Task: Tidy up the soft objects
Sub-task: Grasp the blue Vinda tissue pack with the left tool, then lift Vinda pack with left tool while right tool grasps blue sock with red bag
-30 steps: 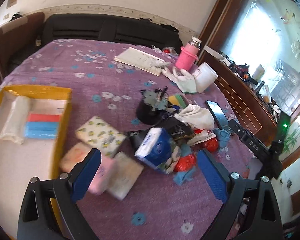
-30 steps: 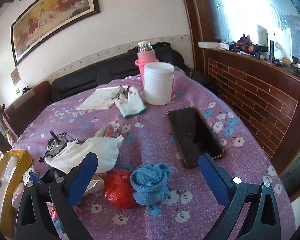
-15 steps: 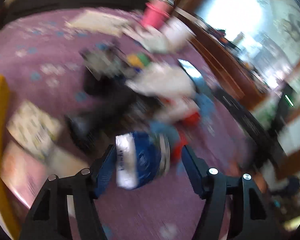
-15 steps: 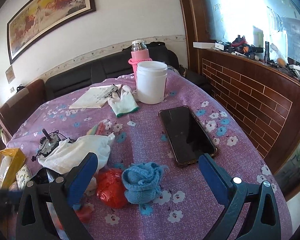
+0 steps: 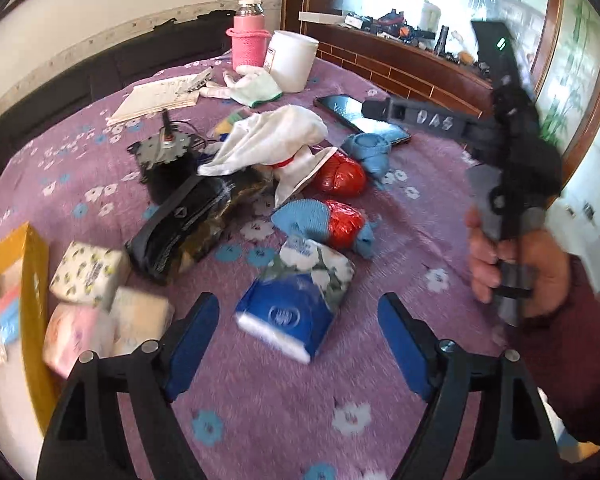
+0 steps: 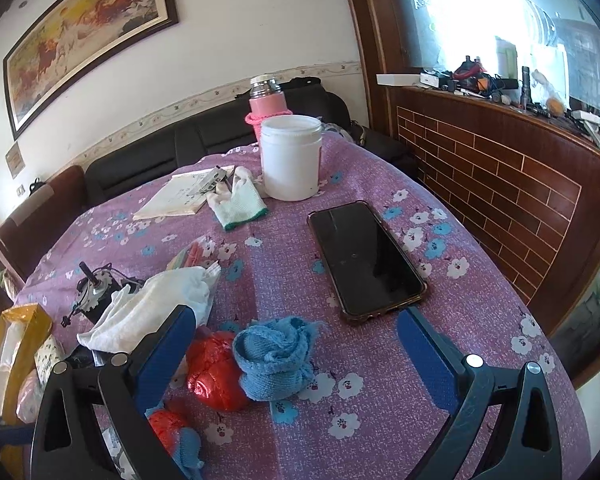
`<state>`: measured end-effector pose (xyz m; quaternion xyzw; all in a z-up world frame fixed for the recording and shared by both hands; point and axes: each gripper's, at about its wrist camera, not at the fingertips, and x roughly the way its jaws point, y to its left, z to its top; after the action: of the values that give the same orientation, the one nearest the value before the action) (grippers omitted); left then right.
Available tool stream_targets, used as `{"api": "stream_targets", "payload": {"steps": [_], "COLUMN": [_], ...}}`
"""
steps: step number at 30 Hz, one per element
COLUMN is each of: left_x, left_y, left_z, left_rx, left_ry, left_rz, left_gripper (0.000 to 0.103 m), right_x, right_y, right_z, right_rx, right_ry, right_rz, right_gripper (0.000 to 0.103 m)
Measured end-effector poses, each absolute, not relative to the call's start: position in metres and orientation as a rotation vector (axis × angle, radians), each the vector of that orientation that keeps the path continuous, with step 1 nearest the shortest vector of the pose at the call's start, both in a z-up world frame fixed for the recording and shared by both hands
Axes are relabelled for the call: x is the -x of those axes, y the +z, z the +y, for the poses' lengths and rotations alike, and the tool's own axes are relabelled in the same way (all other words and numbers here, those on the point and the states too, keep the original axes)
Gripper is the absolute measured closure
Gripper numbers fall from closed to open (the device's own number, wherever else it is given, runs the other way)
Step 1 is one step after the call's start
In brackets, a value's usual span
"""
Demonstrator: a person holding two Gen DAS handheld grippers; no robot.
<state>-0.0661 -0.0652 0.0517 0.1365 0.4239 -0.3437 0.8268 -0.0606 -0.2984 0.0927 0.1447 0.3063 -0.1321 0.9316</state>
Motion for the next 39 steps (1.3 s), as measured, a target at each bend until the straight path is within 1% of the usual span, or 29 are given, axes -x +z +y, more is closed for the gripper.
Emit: {"api": "stream_targets", "payload": {"steps": [7,8,9,11,17,21,25,28,30,31,32,33,34,35,39], "left_x": [0.060,0.061,0.062,0.063,0.080,0.099,0.108,0.113,0.116,0.117,0.118,0.118,0.119,0.118,0.112], "left_y": [0.020,0.017,0.016,0.020,0.054,0.071,0.079,0.081,0.082,0.083,0.083,0.083,0.083,0.082,0.083], "left_z": [-0.096,-0.096,-0.094,-0.084,-0.027,0.015,0.053,0.074,0.090,0.100,0.112,0.123,0.133,0.147,0.190], "left_rx": [-0.395,-0.392,-0.378,-0.336,-0.149,-0.053,0.041,0.084,0.108,0.120,0.135,0.148,0.162,0.180,0.222], "left_ry": [-0.699,-0.699,-0.704,-0.700,-0.672,-0.649,-0.620,-0.587,-0.563,-0.545,-0.521,-0.498,-0.479,-0.454,-0.365], "left_rz": [0.910,0.925,0.934,0.943,0.872,0.841,0.826,0.814,0.809,0.807,0.804,0.804,0.804,0.804,0.809], "left_gripper": [0.022,0.029,0.053,0.052,0.051,0.051,0.051,0.051,0.051,0.051,0.051,0.051,0.051,0.051,0.051], "right_x": [0.059,0.059,0.058,0.058,0.061,0.082,0.078,0.061,0.048,0.042,0.037,0.034,0.031,0.030,0.044], "right_y": [0.091,0.090,0.090,0.090,0.092,0.101,0.100,0.087,0.075,0.069,0.062,0.058,0.052,0.049,0.059], "right_z": [-0.305,-0.304,-0.304,-0.303,-0.298,-0.272,-0.220,-0.187,-0.178,-0.176,-0.177,-0.177,-0.178,-0.180,-0.188], "right_rx": [-0.328,-0.323,-0.320,-0.313,-0.335,-0.360,-0.194,-0.049,-0.003,0.012,0.024,0.029,0.026,0.015,-0.064], "right_ry": [-0.275,-0.277,-0.279,-0.279,-0.229,-0.076,0.066,0.086,0.075,0.063,0.050,0.043,0.037,0.038,0.050], "right_rz": [0.635,0.636,0.637,0.639,0.649,0.682,0.791,0.865,0.907,0.926,0.948,0.963,0.985,0.998,0.977], "right_gripper": [0.001,0.001,0.001,0.001,0.001,0.001,0.001,0.002,0.009,0.018,0.030,0.036,0.053,0.061,0.063]}}
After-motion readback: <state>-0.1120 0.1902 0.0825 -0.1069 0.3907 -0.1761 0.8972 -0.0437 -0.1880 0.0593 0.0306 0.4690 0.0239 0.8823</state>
